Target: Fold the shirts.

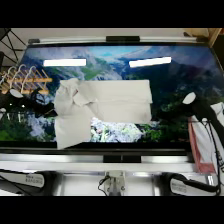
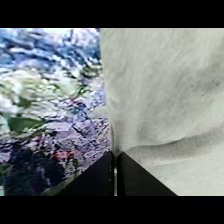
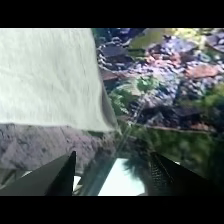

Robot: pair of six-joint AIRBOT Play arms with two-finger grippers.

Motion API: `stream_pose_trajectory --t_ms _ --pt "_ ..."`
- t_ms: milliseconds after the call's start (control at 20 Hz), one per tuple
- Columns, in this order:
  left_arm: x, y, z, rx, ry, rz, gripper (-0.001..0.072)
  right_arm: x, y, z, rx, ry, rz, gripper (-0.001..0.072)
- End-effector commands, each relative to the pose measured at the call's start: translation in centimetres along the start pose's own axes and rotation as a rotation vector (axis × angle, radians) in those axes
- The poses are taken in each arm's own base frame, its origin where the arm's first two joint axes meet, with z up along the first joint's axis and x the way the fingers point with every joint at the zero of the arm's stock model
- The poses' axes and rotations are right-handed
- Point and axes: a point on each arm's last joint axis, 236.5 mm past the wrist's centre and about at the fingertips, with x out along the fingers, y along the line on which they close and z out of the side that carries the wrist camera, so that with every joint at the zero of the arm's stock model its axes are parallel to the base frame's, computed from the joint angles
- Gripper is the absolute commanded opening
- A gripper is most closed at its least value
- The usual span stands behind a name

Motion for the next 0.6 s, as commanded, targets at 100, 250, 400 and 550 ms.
stream_pose_trajectory --t_ms 100,250,400,550 --pt "-3.2 -2.4 -0.7 0.080 -0.025 -0.022 0.0043 3.2 0.7 2.6 0.090 -0.077 0.086 0.0592" --pt "-4.3 -2.9 -0.5 0.099 -0.057 -0.018 0.0044 4.3 2.1 2.8 0.109 -0.068 0.136 0.0588" --pt "-4.4 -3.2 -1.5 0.100 -0.018 -0.030 0.0044 6.1 4.7 0.8 0.007 -0.006 0.122 0.0367" --pt "-6.5 -4.5 -2.1 0.148 -0.005 -0.042 0.0042 4.6 7.5 0.5 -0.087 0.005 0.151 0.0079"
